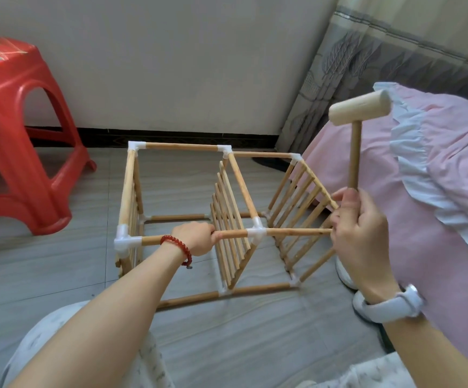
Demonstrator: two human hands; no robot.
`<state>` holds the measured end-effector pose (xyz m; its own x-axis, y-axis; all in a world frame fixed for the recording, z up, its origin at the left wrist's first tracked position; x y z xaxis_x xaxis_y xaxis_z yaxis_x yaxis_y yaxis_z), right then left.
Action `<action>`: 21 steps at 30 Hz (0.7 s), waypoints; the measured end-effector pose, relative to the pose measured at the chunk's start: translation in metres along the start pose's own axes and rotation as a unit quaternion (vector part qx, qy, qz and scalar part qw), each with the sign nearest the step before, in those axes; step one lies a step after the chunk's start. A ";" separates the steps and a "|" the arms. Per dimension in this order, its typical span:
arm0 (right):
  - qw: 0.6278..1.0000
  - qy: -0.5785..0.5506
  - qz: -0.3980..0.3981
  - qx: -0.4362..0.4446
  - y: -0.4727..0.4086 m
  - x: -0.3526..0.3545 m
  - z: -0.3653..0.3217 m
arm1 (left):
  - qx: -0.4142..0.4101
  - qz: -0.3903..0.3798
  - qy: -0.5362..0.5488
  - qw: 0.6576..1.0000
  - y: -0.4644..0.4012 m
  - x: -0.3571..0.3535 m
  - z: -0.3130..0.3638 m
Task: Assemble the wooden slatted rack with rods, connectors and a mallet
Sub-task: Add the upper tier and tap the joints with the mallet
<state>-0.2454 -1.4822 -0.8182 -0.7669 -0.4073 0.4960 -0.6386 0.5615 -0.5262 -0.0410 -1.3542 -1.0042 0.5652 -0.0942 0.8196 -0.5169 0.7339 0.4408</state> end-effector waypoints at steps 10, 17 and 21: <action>0.986 0.107 -0.097 -0.083 0.020 -0.023 0.017 | -0.007 0.018 -0.018 1.000 0.003 0.001 0.001; 0.938 0.156 -0.213 -0.223 0.089 -0.072 0.081 | -0.015 0.025 -0.022 0.999 0.003 0.002 0.005; 0.940 0.223 -0.196 -0.165 0.049 -0.039 0.060 | -0.020 0.031 -0.038 0.999 0.004 0.000 0.007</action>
<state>-0.2511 -1.4820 -0.9049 -0.3262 -0.3278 0.8867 -0.7553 0.6544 -0.0359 -0.0480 -1.3561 -1.0001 0.4819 -0.0969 0.8709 -0.5225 0.7661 0.3744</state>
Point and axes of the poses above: each hand's wrist, its own y-axis away from the middle knuckle, its own x-axis out of the back of the hand, z = x × y, the point moved 7 cm from there along -y, towards the middle knuckle, and after that the axes turned 9 degrees about -z, right-handed, at the moved point
